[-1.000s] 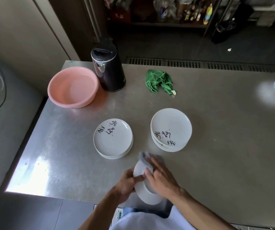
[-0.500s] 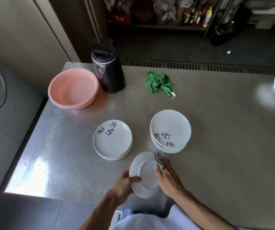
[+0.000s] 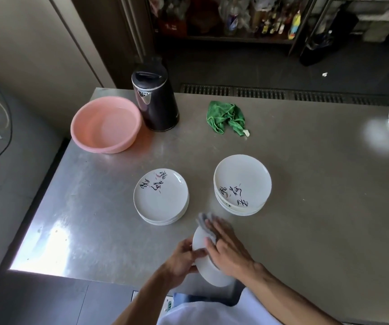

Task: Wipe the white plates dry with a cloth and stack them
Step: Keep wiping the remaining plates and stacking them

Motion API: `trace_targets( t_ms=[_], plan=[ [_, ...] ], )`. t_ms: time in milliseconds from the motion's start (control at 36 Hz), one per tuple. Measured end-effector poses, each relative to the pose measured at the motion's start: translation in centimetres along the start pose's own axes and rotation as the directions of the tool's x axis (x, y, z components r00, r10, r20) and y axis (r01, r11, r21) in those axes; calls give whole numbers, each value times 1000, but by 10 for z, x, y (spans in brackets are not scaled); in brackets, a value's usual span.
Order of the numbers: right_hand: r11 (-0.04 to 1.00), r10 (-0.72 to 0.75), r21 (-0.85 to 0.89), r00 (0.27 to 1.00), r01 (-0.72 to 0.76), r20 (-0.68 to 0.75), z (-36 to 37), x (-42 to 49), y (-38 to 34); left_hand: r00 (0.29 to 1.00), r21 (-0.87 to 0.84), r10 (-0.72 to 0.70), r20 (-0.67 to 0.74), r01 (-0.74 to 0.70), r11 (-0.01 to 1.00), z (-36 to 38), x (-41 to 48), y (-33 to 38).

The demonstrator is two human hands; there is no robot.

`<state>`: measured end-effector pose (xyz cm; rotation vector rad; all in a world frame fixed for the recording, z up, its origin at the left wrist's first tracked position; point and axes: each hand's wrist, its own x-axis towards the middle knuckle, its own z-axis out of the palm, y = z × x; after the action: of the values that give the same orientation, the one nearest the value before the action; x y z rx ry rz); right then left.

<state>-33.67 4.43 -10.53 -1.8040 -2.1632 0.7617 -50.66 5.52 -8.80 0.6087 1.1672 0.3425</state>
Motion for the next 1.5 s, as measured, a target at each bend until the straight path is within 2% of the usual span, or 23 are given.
trace_targets(
  t_ms=[56, 111, 139, 194, 250, 306, 444, 583, 639, 722, 750, 778, 833, 889, 944, 1028, 1083, 1139, 1194, 1250, 1361, 1444, 1500],
  plan=[
    [976, -216, 52, 972, 212, 93, 1, -7, -2, 1000, 27, 10, -7, -10, 1000, -1, 0, -2],
    [958, -288, 35, 952, 286, 107, 2, -10, 2, 1000, 36, 13, -13, -12, 999, 0, -1, -3],
    [973, -230, -6, 969, 232, 87, 4, -8, 4, 1000, 29, 10, -16, -10, 1000, 1, -2, -2],
    [996, 93, -10, 995, -92, 36, 5, -3, 9, 1000, -19, 7, -28, -7, 1000, 1, -2, -4],
    [915, 388, 86, 919, -393, 66, 1, 4, 14, 998, -83, 10, -62, -15, 996, -1, -2, -9],
    [879, 445, 143, 891, -455, 93, -6, 6, 14, 995, -121, 15, -96, -27, 992, -5, -2, -14],
    [985, 101, 134, 993, -108, 62, -12, 1, -2, 993, -43, 66, -100, -70, 997, -1, -4, -6],
    [972, -208, 132, 972, 193, 107, -3, -6, -14, 990, 99, 122, -64, -116, 988, 1, -7, -3],
    [990, -142, 30, 986, 140, 82, 3, -4, -5, 992, 92, 101, -72, -94, 991, 0, -8, -3],
    [952, 305, -33, 947, -303, 104, 8, 3, 8, 996, 47, 64, -69, -61, 997, -2, -8, -5],
    [939, 343, -45, 930, -340, 130, 10, 4, 8, 996, 33, 57, -70, -55, 998, -3, -8, -6],
    [962, 274, -52, 954, -270, 124, 12, 1, 7, 996, 21, 51, -73, -50, 999, -3, -8, -6],
    [1000, -22, -17, 996, 23, 89, 13, -8, 0, 997, 14, 49, -67, -48, 999, -3, -8, -6],
    [980, -198, 45, 973, 194, 116, 11, -16, -4, 997, 36, 52, -54, -50, 998, -3, -7, -5],
    [991, -133, 31, 989, 131, 67, 9, -14, 2, 998, 42, 46, -48, -44, 998, -3, -7, -2],
    [984, 177, 5, 982, -178, 67, -3, -14, 12, 996, -18, 46, -80, -48, 999, -4, -6, 3],
    [977, 135, 164, 990, -138, 29, -13, -21, 12, 989, -72, 68, -134, -78, 994, -4, -6, 12],
    [953, -2, 303, 999, 14, -41, -23, -35, 5, 982, -138, 90, -165, -114, 984, -3, -4, 25],
    [947, -128, 288, 990, 141, -63, -25, -47, -4, 979, -183, 106, -173, -138, 973, -2, -5, 41],
    [956, -157, 233, 982, 178, -106, -25, -50, -12, 982, -199, 108, -158, -138, 970, -3, -7, 56],
    [964, -214, 80, 916, 255, -340, -36, -32, -18, 982, -282, 80, -171, -127, 951, -1, -6, 74],
    [968, -125, 145, 895, 205, -428, -52, -17, -15, 989, -295, 48, -137, -87, 952, 3, -2, 84],
    [939, 121, 342, 888, 43, -444, -66, -8, -14, 983, -308, -18, -182, -39, 951, 4, -3, 91]
  ],
)
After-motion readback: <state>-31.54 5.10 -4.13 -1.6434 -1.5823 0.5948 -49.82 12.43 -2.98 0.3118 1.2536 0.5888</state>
